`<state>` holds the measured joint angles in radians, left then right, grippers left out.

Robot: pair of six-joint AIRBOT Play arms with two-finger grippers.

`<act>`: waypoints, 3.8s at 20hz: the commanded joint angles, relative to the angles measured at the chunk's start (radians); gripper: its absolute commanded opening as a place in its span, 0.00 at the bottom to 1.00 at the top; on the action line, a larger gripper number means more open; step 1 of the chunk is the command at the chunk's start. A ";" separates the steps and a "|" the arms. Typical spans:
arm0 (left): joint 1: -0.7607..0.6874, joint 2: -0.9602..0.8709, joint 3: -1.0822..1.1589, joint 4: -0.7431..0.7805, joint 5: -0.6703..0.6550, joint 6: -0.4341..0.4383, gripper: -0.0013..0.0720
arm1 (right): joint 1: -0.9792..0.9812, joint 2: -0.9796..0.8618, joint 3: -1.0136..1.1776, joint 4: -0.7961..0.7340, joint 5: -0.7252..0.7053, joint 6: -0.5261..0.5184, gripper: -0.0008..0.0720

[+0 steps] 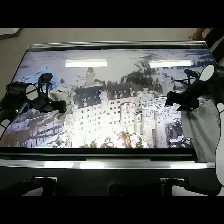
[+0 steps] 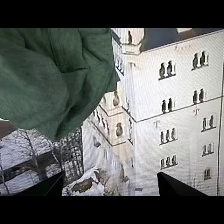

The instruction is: Fold the shirts.

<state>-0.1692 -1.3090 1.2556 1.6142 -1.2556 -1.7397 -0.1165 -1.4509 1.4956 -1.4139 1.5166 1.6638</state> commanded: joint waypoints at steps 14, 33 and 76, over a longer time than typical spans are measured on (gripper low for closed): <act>0.000 0.001 0.000 0.000 0.000 0.000 1.00 | 0.001 0.000 0.000 0.000 0.000 0.000 0.91; 0.330 -0.438 0.444 -0.246 -0.094 -0.134 1.00 | 0.001 -0.001 -0.001 0.032 -0.190 0.000 0.91; -0.453 -0.504 0.650 -0.565 -0.021 0.147 1.00 | 0.001 0.362 -0.007 -0.005 0.052 -0.058 0.91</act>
<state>-0.6807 -1.7721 1.9018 1.0641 -1.2110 -1.5879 -0.1162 -1.0828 1.4929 -1.4258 1.5692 1.6005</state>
